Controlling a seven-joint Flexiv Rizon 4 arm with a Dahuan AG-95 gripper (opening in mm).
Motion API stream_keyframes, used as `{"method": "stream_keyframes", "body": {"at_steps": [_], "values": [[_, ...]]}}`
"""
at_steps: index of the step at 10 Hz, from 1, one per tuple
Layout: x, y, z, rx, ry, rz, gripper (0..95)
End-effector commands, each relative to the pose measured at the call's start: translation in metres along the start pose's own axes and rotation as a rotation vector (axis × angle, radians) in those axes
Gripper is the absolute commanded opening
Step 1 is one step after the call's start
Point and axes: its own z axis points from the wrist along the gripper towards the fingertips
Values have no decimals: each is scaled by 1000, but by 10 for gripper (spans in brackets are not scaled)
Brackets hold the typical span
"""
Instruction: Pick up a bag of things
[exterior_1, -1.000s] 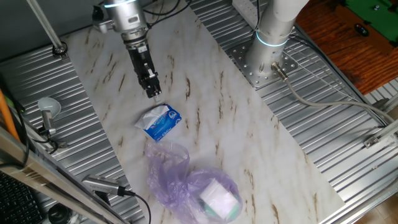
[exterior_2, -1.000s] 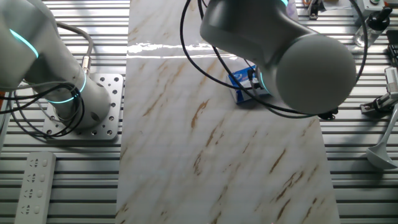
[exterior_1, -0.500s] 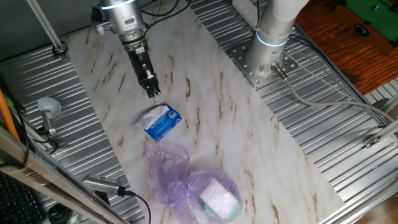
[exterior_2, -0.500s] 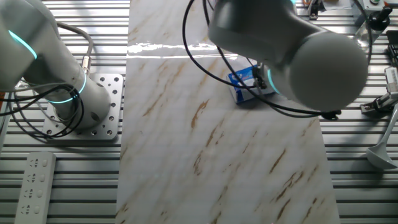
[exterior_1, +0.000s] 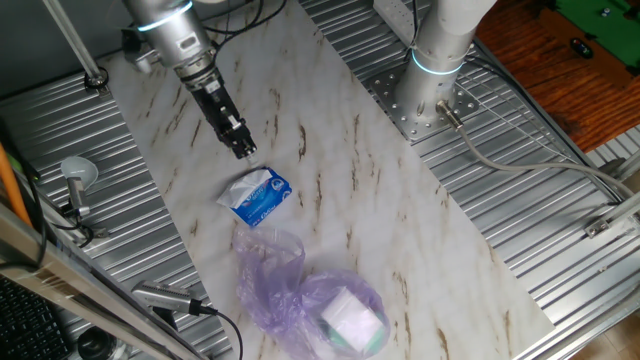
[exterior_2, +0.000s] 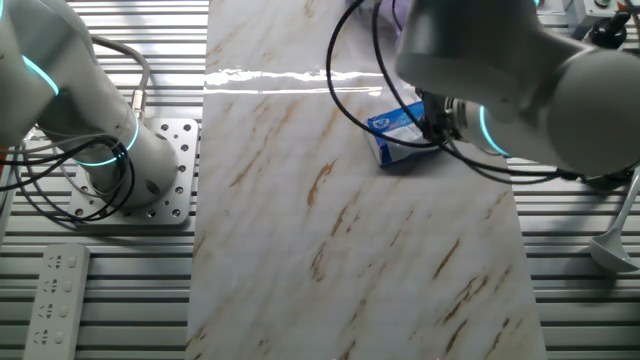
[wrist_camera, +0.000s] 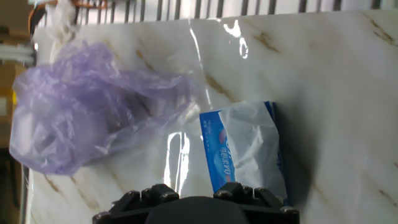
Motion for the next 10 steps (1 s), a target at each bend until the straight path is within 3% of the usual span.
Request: {"method": "stream_keyframes", "body": {"at_steps": [1, 2, 3, 4, 6, 8, 10], "values": [[2, 0, 0, -12, -16, -10, 570], [2, 0, 0, -32, -23, -12, 570], [-1, 6, 2, -35, -28, -13, 760], [-3, 15, 7, -34, -33, -2, 760], [-4, 50, 35, -19, -69, 22, 760], [-21, 94, 71, 4, -129, 93, 760], [-35, 122, 96, 27, -160, 127, 760]]}}
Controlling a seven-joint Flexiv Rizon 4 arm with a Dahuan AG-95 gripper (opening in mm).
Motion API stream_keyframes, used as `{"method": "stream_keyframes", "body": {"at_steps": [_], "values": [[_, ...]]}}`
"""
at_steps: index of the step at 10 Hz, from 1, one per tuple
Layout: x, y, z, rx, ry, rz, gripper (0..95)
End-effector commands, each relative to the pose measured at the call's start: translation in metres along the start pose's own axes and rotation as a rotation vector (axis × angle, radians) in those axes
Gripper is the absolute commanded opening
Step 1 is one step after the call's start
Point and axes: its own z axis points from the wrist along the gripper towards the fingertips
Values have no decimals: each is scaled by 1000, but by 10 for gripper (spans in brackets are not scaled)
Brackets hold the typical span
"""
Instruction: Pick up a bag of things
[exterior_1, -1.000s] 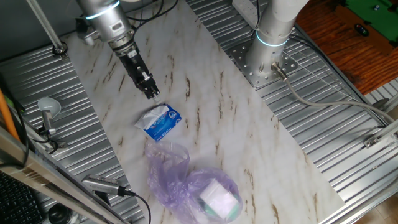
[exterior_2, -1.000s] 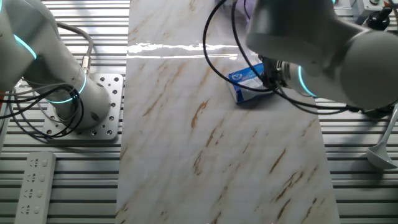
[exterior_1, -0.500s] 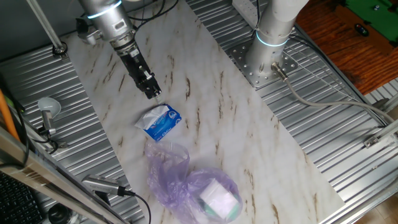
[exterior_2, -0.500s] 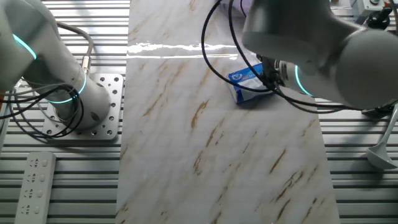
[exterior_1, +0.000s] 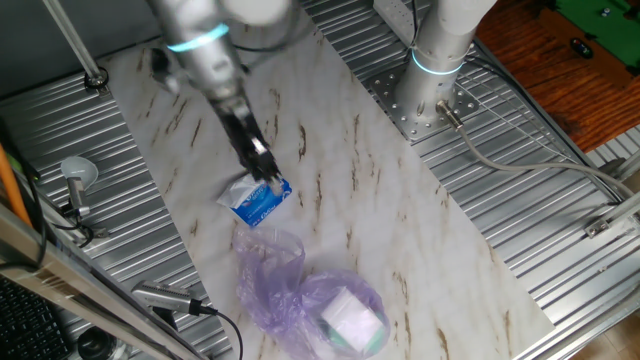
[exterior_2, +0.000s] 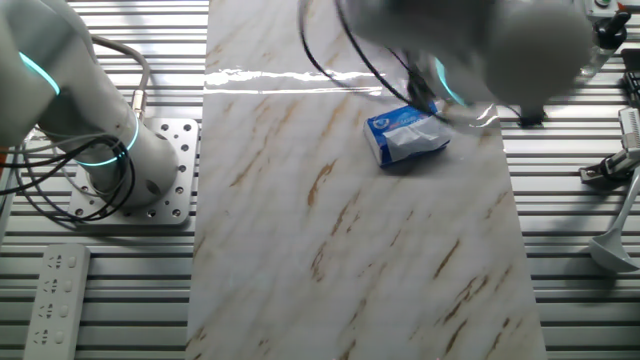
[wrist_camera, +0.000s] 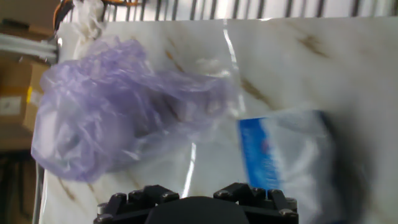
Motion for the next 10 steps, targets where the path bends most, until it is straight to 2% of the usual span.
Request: {"method": "stream_keyframes", "body": {"at_steps": [1, 2, 4, 6, 10], "values": [[-17, 53, 59, 35, -76, 64, 760], [-18, 68, 75, 39, -99, 73, 760], [-17, 84, 97, 51, -131, 69, 760], [-21, 83, 105, 55, -149, 54, 760], [-40, 86, 118, 70, -179, 86, 760]]}}
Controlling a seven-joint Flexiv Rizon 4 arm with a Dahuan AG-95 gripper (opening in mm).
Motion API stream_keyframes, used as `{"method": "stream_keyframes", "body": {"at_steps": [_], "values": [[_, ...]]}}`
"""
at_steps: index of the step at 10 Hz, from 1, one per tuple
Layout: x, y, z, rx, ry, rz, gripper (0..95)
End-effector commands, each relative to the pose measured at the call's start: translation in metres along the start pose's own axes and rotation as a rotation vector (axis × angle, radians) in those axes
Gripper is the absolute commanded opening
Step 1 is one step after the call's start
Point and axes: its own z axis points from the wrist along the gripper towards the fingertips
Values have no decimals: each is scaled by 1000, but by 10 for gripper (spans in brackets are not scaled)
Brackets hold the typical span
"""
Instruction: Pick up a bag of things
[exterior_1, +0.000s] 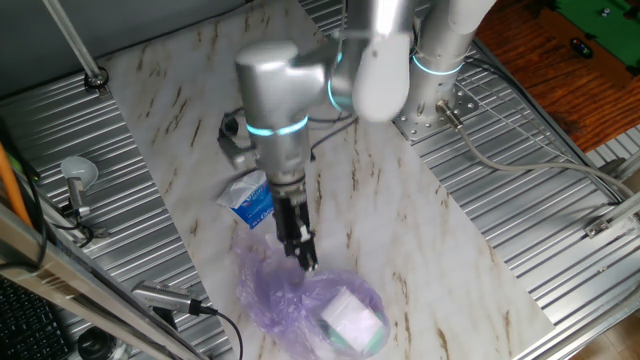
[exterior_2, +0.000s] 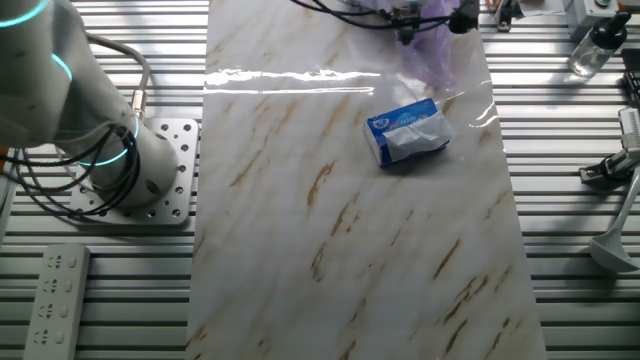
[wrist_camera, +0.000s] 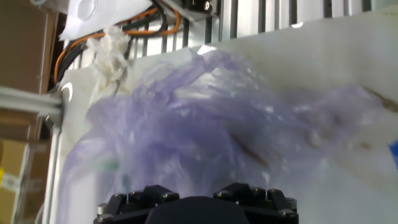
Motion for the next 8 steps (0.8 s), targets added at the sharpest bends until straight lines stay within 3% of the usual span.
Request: {"method": "stream_keyframes", "body": {"at_steps": [1, 8], "values": [[-6, 4, 2, 9, -9, 12, 760], [-20, 10, 24, 31, -37, 44, 760]]}}
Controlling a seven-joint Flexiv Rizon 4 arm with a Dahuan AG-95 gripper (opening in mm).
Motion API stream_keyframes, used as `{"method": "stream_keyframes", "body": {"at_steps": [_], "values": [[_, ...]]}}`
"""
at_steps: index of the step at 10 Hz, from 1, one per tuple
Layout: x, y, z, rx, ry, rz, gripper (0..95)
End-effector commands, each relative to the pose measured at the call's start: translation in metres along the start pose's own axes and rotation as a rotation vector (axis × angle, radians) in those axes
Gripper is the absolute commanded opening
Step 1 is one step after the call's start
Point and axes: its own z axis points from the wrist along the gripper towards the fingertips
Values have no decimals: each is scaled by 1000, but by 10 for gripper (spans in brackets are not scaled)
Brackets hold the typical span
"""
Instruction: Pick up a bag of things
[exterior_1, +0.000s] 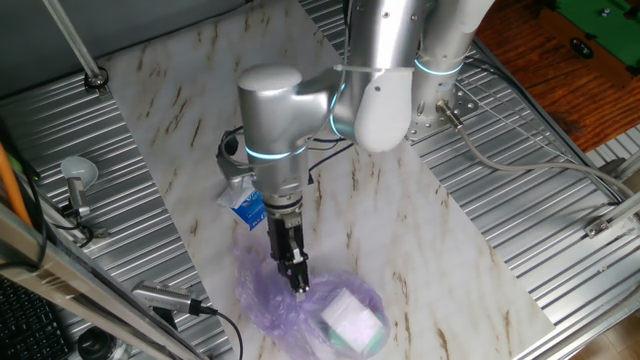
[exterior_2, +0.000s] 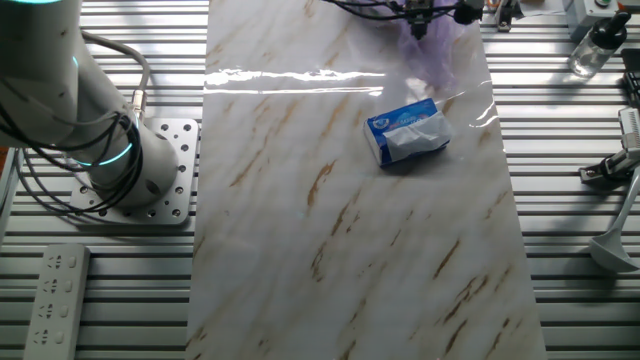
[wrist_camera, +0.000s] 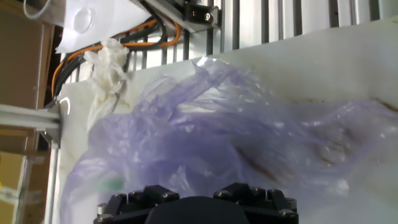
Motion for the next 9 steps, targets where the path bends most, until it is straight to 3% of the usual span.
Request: {"method": "stream_keyframes", "body": {"at_steps": [1, 3, 4, 5, 7, 9], "values": [[-2, 0, 6, 14, -9, 5, 760], [-4, 2, 11, 22, -13, 13, 760], [-5, 2, 13, 27, -21, 11, 570], [-5, 2, 15, 33, -24, 11, 570], [-4, 1, 19, 47, -30, 13, 190], [-5, 1, 21, 56, -32, 17, 190]]}}
